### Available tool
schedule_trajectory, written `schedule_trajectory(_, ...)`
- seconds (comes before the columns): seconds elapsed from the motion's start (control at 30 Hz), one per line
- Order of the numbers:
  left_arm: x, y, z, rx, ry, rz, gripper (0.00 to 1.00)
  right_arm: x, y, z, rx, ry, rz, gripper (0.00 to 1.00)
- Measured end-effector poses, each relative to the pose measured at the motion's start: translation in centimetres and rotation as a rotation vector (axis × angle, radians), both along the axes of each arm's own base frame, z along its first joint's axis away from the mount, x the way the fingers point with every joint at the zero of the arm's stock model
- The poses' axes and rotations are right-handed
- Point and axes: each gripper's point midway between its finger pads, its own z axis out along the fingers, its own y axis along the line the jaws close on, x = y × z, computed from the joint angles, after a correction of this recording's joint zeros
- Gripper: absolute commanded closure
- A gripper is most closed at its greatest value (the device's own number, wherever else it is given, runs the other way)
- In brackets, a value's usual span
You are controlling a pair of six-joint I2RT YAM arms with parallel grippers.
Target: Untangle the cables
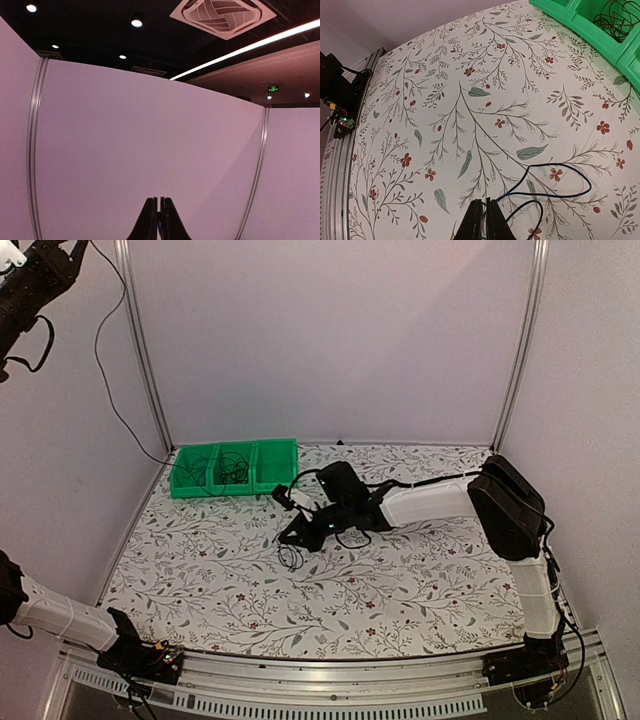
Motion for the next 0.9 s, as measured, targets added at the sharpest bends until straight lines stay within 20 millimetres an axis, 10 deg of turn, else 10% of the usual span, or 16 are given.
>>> schedule_trajectory(0.3,0.0,1.3,0.5,0.013,-0.043,0.09,1.0,0.2,-0.4,-0.6,-0.026,-0.003,-0.019,0.88)
schedule_trajectory(0.6,4.9,-1.5,-4.4,0.127,0.065,0.169,1.0,1.0,-2.0,-0.6,-0.075,-0.03,0.001,0.5)
schedule_trajectory(0.9,9.5,1.3,-7.1,0.066,0.137,0.253,1.0,4.5,-7.3,10.8,0.026,-0.211,-0.014,0.38)
